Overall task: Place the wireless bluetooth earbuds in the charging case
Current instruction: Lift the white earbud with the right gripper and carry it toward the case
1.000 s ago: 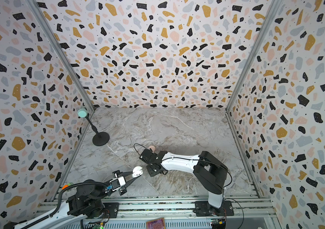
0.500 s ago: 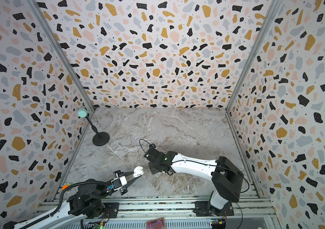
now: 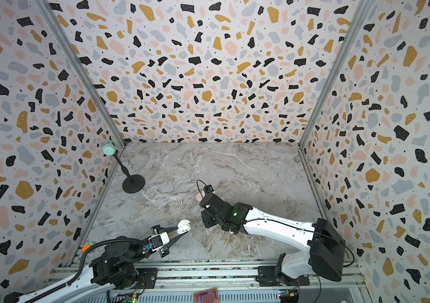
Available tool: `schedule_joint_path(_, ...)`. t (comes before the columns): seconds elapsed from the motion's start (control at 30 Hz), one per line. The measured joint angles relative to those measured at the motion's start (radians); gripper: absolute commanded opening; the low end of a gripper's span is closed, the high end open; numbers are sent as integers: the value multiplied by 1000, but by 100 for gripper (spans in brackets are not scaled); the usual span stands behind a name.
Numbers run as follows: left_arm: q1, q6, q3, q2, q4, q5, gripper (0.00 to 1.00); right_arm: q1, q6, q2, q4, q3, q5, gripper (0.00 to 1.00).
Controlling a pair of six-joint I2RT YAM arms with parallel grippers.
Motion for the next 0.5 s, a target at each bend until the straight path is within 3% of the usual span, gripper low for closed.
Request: schedule_joint_path(0.5, 0, -90, 0, 20, 40, -66, 0, 0, 0, -184, 54, -34, 0, 10)
